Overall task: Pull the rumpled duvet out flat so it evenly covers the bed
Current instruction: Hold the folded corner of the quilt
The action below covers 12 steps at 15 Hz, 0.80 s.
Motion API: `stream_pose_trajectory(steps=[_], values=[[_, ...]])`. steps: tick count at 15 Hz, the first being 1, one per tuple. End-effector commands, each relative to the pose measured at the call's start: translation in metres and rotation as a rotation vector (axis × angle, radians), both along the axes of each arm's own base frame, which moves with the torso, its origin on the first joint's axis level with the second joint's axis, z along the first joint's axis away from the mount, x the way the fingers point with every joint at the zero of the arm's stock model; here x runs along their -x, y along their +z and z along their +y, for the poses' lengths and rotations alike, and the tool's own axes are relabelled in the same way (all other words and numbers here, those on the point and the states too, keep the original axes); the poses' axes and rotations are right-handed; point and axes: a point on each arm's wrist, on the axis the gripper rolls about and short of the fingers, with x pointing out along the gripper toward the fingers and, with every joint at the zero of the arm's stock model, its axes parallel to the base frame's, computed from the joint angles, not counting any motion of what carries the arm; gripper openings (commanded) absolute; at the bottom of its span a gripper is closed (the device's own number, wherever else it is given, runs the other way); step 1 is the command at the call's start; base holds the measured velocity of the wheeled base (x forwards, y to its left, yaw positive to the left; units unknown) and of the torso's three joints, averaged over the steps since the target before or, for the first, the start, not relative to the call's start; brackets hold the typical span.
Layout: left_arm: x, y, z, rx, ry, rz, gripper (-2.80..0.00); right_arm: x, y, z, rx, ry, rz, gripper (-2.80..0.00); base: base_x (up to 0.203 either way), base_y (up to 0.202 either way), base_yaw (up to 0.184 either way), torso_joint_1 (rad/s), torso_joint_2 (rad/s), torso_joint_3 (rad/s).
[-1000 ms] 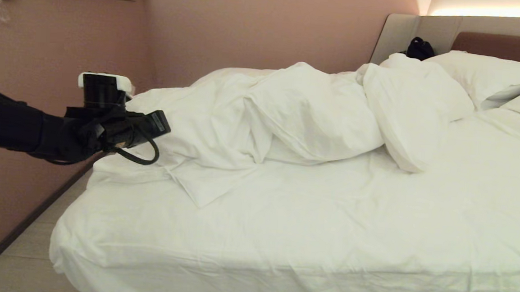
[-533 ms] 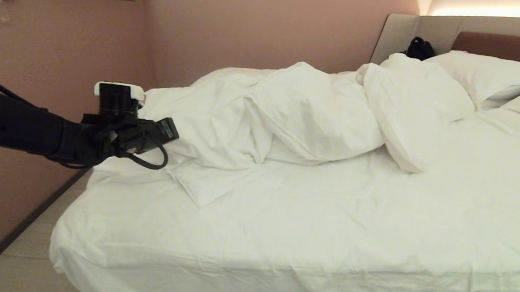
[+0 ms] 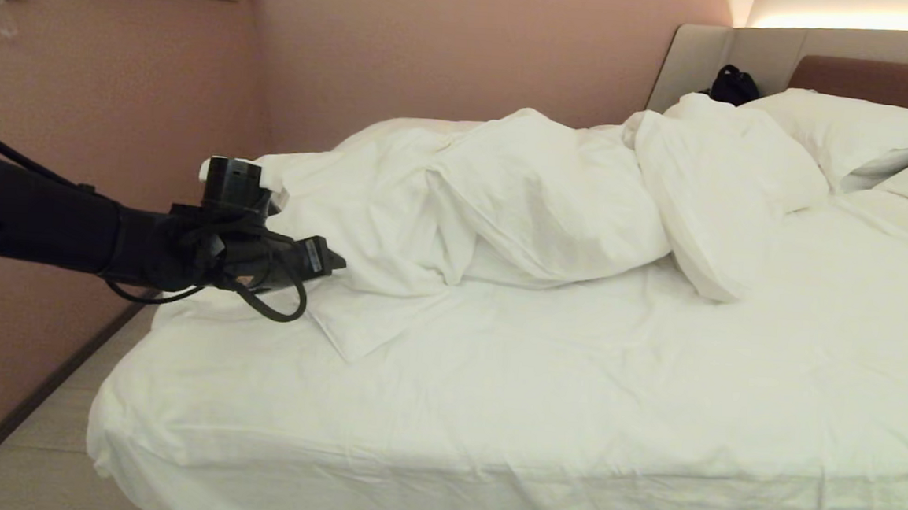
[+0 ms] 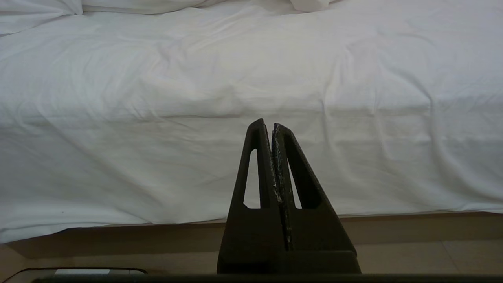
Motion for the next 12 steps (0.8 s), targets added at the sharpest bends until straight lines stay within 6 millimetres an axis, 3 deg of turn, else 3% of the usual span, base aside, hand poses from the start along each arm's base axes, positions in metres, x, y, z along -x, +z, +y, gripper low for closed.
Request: stream_pose_trajectory(steps=[1, 6, 12], values=[[0.011, 0.011, -0.005, -0.018, -0.023, 0.058, 0.0, 0.0, 0.0, 0.0, -0.001, -0.001, -0.001, -2.8, 0.0, 0.0, 0.0, 0.0, 0.0, 0.0], [0.009, -0.005, -0.02, -0.061, -0.073, 0.148, 0.0, 0.0, 0.0, 0.0, -0.001, 0.001, -0.001, -2.8, 0.0, 0.0, 0.0, 0.0, 0.0, 0.0], [0.016, -0.04, -0.07, -0.126, -0.195, 0.227, 0.0, 0.0, 0.0, 0.0, 0.0, 0.001, -0.001, -2.8, 0.0, 0.0, 0.0, 0.0, 0.0, 0.0]])
